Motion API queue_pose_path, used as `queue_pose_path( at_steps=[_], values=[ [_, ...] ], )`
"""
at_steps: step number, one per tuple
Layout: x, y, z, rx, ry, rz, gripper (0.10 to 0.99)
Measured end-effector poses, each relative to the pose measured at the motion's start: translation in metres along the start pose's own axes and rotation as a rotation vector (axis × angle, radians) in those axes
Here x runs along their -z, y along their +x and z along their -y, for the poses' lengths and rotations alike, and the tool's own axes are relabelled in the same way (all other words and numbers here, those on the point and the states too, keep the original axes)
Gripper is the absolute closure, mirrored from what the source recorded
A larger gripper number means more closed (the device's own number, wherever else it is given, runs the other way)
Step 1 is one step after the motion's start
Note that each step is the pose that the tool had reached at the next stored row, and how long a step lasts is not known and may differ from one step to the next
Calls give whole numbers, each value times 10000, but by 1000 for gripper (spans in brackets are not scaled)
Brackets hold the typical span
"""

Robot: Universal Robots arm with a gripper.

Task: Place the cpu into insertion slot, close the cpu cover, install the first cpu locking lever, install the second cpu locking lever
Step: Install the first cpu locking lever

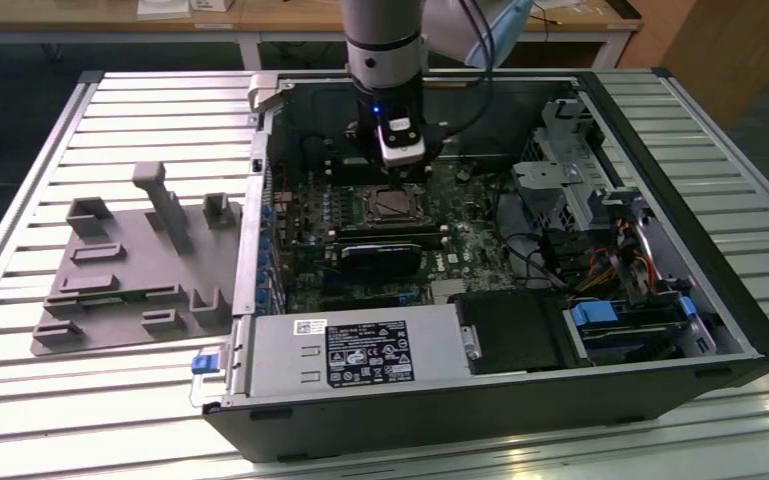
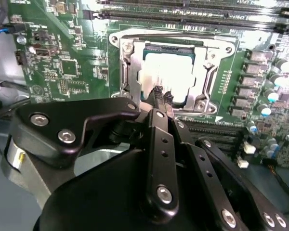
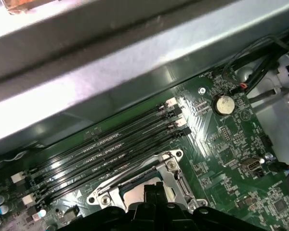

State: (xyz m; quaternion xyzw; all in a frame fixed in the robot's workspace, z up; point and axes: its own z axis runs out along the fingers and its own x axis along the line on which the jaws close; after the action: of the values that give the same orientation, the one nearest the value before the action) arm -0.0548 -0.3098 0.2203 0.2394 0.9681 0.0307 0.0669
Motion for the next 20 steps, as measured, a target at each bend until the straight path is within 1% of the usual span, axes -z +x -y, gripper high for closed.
queue_pose_path(
  at_steps=[2,3,4,7,8,9,15,20],
  values=[
    [34,-4,-3,3,18,10,984],
    [43,-4,-4,6,53,27,984],
    [48,-6,-5,16,111,46,984],
    [56,-7,-5,51,340,116,984],
    [56,-8,-3,59,398,135,984],
    [58,-11,4,65,432,141,984],
    [59,-40,57,81,447,134,984],
    [59,-42,62,395,417,113,984]
  ],
)
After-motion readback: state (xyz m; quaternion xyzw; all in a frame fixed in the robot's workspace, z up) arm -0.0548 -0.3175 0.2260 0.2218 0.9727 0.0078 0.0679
